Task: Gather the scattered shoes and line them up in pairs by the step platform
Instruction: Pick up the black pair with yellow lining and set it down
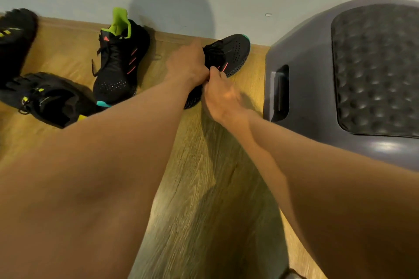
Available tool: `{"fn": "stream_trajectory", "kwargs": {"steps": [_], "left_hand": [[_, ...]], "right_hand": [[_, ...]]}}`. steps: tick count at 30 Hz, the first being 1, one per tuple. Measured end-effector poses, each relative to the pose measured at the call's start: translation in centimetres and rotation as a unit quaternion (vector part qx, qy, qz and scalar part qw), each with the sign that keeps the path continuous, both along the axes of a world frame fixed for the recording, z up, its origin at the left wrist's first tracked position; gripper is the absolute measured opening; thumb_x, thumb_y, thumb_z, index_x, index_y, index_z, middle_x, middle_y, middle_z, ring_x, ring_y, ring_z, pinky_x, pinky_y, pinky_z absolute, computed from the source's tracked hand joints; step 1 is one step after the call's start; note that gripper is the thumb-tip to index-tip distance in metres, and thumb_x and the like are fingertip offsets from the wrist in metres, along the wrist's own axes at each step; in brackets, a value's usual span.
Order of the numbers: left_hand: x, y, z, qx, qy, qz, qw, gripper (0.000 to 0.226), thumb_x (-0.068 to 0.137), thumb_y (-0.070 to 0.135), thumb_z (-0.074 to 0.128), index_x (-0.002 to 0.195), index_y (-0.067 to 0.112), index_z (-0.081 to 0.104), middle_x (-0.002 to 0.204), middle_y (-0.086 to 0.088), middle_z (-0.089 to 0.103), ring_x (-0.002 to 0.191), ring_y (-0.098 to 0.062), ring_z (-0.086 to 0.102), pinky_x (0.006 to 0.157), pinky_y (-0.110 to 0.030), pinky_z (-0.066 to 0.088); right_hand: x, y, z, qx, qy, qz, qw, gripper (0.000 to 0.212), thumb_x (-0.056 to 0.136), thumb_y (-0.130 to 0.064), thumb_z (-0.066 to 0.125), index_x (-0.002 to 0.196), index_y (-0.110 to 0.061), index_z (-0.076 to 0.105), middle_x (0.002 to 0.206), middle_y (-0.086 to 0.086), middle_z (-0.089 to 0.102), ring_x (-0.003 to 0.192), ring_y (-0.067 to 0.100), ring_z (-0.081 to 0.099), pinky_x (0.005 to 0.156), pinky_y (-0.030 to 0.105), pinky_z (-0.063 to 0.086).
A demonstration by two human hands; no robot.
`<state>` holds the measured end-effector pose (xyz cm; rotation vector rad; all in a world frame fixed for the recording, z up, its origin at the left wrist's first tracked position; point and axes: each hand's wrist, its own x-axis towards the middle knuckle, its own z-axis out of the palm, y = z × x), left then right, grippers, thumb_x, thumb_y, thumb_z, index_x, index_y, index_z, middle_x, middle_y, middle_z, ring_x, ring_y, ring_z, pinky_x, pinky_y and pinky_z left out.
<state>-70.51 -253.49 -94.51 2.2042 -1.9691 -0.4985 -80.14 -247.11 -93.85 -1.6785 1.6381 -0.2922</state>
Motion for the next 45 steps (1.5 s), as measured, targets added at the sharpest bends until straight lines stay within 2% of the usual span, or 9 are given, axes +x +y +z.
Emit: {"fn": "stream_trajectory", "kwargs": {"steps": [5, 9, 17, 22, 24, 29, 32, 36, 45], "left_hand": [[3.9, 2.7, 1.0, 0.005, 0.231, 0.124, 0.965, 0.047, 0.069, 0.028, 0.078, 0.112, 0.02, 0.061, 0.087, 0.002, 0.058, 0.079, -0.013, 0.053, 0.061, -0.024, 0.041], [6.6, 6.7, 2.5, 0.056, 0.496, 0.252, 0.829, 0.026, 0.067, 0.024, 0.081, 0.084, 0.014, 0.064, 0.068, 0.0, 0.061, 0.06, -0.013, 0.059, 0.052, -0.024, 0.046], [11.3, 16.3, 4.7, 0.045, 0.75, 0.331, 0.571, 0.033, 0.101, 0.028, 0.039, 0.106, 0.019, 0.07, 0.087, 0.001, 0.074, 0.073, -0.011, 0.069, 0.057, -0.021, 0.055], [11.2, 17.9, 6.7, -0.143, 0.364, 0.397, 0.83, 0.063, 0.093, 0.017, 0.047, 0.151, 0.011, 0.022, 0.158, -0.007, 0.021, 0.138, -0.014, 0.032, 0.109, -0.03, 0.033], [13.1, 18.0, 7.5, -0.134, 0.349, 0.412, 0.831, 0.064, 0.092, 0.013, 0.047, 0.151, 0.013, 0.022, 0.158, -0.007, 0.021, 0.143, -0.021, 0.022, 0.114, -0.034, 0.025], [17.5, 21.6, 5.7, -0.06, 0.746, 0.391, 0.536, 0.025, 0.09, 0.024, 0.051, 0.098, 0.013, 0.071, 0.11, -0.012, 0.059, 0.092, -0.024, 0.057, 0.082, -0.035, 0.041], [19.2, 20.8, 6.0, -0.127, 0.52, 0.462, 0.708, 0.032, 0.069, 0.022, 0.072, 0.098, 0.008, 0.07, 0.085, -0.005, 0.07, 0.076, -0.021, 0.066, 0.07, -0.034, 0.05], [19.7, 18.2, 7.4, -0.128, 0.333, 0.443, 0.823, 0.044, 0.062, 0.04, 0.076, 0.095, 0.01, 0.069, 0.076, 0.0, 0.067, 0.069, -0.016, 0.063, 0.056, -0.025, 0.047], [21.0, 14.9, 8.9, -0.047, 0.084, 0.314, 0.944, 0.039, 0.067, 0.045, 0.073, 0.074, 0.016, 0.047, 0.07, 0.003, 0.046, 0.066, -0.021, 0.05, 0.055, -0.029, 0.035]], "right_hand": [[0.7, 1.0, 1.2, -0.192, 0.125, 0.157, 0.961, 0.032, 0.1, -0.02, 0.038, 0.128, -0.008, 0.047, 0.127, 0.01, 0.047, 0.11, 0.027, 0.047, 0.086, 0.034, 0.039], [2.7, 1.5, 3.1, -0.285, 0.187, 0.195, 0.919, 0.039, 0.097, -0.027, 0.041, 0.134, -0.014, 0.044, 0.135, 0.007, 0.045, 0.121, 0.028, 0.041, 0.094, 0.037, 0.04], [10.8, 6.7, 6.3, -0.377, 0.237, 0.364, 0.818, 0.047, 0.097, -0.023, 0.033, 0.139, -0.005, 0.043, 0.147, 0.014, 0.039, 0.142, 0.032, 0.024, 0.113, 0.043, 0.023], [16.9, 10.7, 6.7, -0.422, 0.27, 0.449, 0.74, 0.047, 0.1, -0.017, 0.035, 0.144, -0.003, 0.036, 0.151, 0.016, 0.033, 0.145, 0.033, 0.017, 0.115, 0.047, 0.019], [18.1, 11.1, 6.9, -0.421, 0.271, 0.462, 0.732, 0.047, 0.101, -0.018, 0.03, 0.145, -0.004, 0.034, 0.152, 0.014, 0.031, 0.146, 0.032, 0.014, 0.115, 0.045, 0.018], [17.9, 10.2, 6.6, -0.384, 0.152, 0.44, 0.798, 0.049, 0.099, -0.02, 0.028, 0.146, -0.006, 0.031, 0.155, 0.011, 0.029, 0.146, 0.027, 0.016, 0.114, 0.04, 0.02], [17.0, 8.8, 5.6, -0.343, 0.083, 0.418, 0.837, 0.048, 0.102, -0.026, 0.034, 0.146, -0.008, 0.033, 0.153, 0.008, 0.031, 0.144, 0.023, 0.022, 0.11, 0.04, 0.033], [16.8, 6.5, 4.4, -0.361, 0.007, 0.406, 0.84, 0.044, 0.1, -0.02, 0.041, 0.14, -0.001, 0.043, 0.143, 0.014, 0.045, 0.132, 0.027, 0.041, 0.11, 0.034, 0.033], [17.4, -1.3, 3.2, -0.321, 0.101, 0.357, 0.871, 0.066, 0.083, -0.004, 0.056, 0.145, -0.016, 0.036, 0.133, 0.01, 0.047, 0.121, 0.032, 0.047, 0.092, 0.047, 0.047]]}}
